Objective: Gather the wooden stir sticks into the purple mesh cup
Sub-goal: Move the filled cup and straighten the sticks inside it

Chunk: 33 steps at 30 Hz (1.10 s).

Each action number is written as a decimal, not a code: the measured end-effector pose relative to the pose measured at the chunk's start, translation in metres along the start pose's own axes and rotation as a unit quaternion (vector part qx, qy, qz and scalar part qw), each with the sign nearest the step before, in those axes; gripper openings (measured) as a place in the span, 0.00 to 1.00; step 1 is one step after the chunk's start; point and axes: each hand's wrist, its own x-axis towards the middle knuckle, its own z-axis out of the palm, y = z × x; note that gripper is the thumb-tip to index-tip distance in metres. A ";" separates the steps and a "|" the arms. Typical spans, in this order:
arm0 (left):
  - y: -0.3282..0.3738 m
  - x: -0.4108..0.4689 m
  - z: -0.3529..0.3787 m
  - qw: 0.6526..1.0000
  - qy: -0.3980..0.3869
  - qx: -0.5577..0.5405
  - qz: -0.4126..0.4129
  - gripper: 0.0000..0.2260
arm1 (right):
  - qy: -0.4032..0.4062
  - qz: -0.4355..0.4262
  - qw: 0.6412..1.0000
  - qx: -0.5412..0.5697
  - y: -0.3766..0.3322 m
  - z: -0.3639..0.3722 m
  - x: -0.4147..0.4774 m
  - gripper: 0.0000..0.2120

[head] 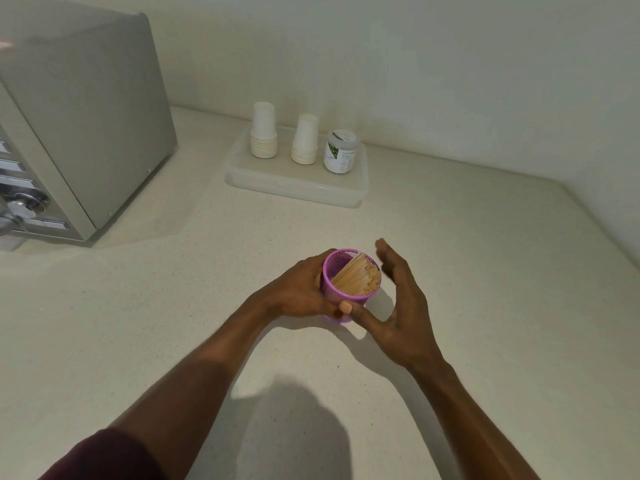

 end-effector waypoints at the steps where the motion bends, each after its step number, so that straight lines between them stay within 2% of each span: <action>1: 0.000 0.000 -0.001 1.000 -0.017 -0.002 -0.001 0.42 | 0.007 0.001 1.000 0.019 0.003 0.001 0.000 0.45; 6: -0.007 -0.006 -0.003 0.997 -0.064 0.038 0.001 0.50 | 0.056 0.013 0.998 0.025 0.007 0.003 0.002 0.44; 12: -0.021 -0.014 -0.004 0.988 -0.045 0.141 -0.038 0.62 | 0.107 0.009 0.994 -0.014 0.007 0.004 0.003 0.46; 17: -0.013 -0.020 -0.003 0.986 -0.031 0.165 0.003 0.58 | 0.119 0.011 0.992 -0.027 0.004 0.006 0.004 0.45; 23: -0.010 -0.024 0.000 0.986 -0.015 0.167 -0.005 0.57 | 0.117 0.014 0.992 -0.045 0.005 0.009 0.001 0.49; 33: -0.007 -0.025 0.002 0.987 0.000 0.159 0.006 0.55 | 0.101 0.022 0.994 -0.025 0.001 0.009 0.002 0.47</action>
